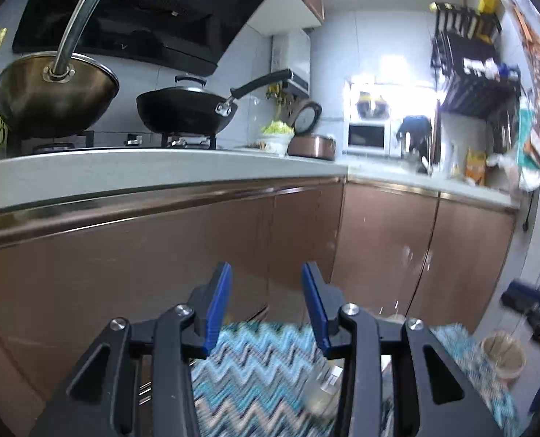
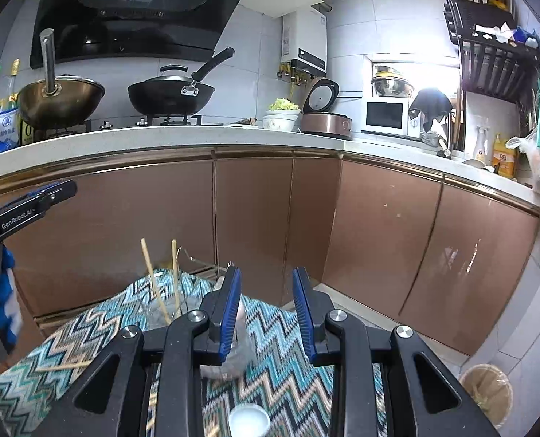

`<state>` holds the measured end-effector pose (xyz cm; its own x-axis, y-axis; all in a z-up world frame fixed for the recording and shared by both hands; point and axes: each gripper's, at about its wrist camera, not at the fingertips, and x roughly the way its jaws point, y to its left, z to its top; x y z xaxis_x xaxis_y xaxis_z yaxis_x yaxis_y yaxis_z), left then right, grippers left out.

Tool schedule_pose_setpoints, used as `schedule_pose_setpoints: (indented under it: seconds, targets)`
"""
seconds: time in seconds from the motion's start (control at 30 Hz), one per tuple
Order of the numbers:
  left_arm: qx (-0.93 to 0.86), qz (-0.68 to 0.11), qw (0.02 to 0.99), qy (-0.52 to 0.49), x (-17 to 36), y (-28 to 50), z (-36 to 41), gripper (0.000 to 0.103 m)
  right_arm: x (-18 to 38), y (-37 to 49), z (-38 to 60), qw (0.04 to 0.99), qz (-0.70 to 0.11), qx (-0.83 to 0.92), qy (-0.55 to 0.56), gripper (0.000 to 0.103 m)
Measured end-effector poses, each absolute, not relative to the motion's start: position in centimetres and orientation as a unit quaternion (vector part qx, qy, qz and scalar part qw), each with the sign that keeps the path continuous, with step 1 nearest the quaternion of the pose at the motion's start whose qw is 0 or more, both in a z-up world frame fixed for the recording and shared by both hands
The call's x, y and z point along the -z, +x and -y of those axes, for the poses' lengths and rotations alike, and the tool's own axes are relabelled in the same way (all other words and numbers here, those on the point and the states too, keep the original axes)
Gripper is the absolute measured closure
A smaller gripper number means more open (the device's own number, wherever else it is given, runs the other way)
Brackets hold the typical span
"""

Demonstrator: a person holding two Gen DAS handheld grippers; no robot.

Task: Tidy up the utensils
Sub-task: 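Lift the chopstick and white spoon and carry them over the wire basket, then drop the chopstick and white spoon into the basket and open both tools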

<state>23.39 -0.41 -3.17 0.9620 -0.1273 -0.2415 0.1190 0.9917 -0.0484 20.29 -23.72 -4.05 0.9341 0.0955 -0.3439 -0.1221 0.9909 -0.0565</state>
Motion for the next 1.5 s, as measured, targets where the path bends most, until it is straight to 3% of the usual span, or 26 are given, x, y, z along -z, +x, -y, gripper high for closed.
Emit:
schedule_pose_setpoints:
  seconds: [0.77, 1.27, 1.5]
  targets:
    - [0.117, -0.284, 0.951, 0.018, 8.3, 19.5, -4.6, 0.064, 4.2, 14.1, 26.6, 0.972, -0.226, -0.058, -0.011, 0.076]
    - [0.131, -0.325, 0.936, 0.031, 12.4, 21.6, -2.6, 0.064, 8.5, 16.1, 28.3, 0.961, -0.272, -0.051, 0.008, 0.076]
    - [0.228, -0.411, 0.882, 0.039, 16.2, 23.1, 1.5, 0.065, 11.2, 17.9, 28.0, 0.943, -0.321, -0.087, 0.028, 0.076]
